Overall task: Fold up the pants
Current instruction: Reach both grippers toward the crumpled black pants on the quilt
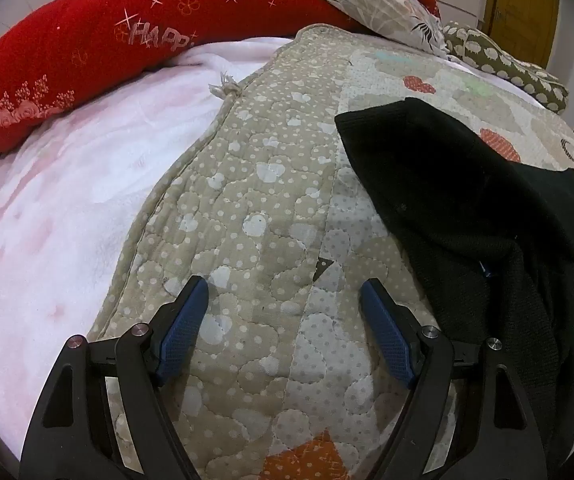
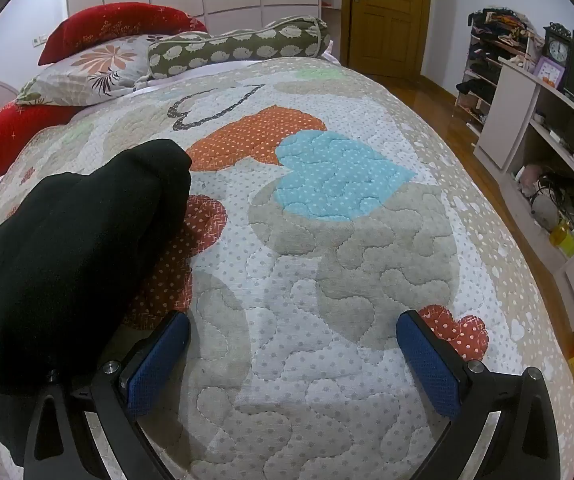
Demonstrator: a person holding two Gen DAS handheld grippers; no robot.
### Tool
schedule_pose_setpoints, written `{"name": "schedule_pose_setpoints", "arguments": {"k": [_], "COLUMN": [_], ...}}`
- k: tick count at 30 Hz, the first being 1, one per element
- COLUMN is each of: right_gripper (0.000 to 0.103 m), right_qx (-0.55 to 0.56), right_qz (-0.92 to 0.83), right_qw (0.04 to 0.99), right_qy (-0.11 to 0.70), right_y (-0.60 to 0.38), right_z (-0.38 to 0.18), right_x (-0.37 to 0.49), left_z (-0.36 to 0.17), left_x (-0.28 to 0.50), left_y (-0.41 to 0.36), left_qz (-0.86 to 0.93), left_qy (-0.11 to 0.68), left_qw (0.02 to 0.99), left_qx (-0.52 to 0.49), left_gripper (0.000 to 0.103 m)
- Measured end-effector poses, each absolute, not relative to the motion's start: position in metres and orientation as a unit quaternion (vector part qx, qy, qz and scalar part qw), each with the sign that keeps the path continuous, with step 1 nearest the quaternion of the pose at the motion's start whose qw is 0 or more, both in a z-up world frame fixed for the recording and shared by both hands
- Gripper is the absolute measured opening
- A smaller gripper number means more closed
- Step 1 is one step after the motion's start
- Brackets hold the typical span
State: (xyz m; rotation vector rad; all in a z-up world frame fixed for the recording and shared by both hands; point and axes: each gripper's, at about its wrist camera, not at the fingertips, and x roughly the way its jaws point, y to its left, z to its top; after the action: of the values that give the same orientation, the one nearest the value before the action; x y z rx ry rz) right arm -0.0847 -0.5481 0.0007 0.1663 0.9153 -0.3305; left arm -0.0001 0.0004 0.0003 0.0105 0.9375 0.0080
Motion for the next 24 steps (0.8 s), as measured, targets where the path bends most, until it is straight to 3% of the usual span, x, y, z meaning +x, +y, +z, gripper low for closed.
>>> {"name": "schedule_pose_setpoints", "arguments": {"k": [7, 11, 18, 24], "right_gripper": [0.103, 0.103, 0.103, 0.103], "right_qx": [0.080, 0.078, 0.058, 0.154], "right_qz": [-0.159, -0.160, -0.154, -0.072], "right_qw": [0.881, 0.881, 0.877, 0.884], "right_qy": [0.438, 0.439, 0.452, 0.435], "right_y": [-0.548, -0.547, -0.542, -0.534], "right_z": [0.001, 0.000, 0.001, 0.031], "right_x": [-0.085, -0.084, -0.075, -0.113], "left_z": [0.004, 0.021, 0.066, 0.076], "left_x": [-0.001, -0.020, -0.074, -0.088], "left_y": [-0.008, -0.006, -0.049, -0.103], "left_qz": [0.022, 0.003, -0.054, -0.098], "left_qy": [0.458, 0.479, 0.444, 0.441], "left_qw": [0.888, 0.878, 0.893, 0.892], "left_qx": [0.017, -0.004, -0.035, 0.016], "left_gripper": [0.080, 0.079, 0.079, 0.079]}}
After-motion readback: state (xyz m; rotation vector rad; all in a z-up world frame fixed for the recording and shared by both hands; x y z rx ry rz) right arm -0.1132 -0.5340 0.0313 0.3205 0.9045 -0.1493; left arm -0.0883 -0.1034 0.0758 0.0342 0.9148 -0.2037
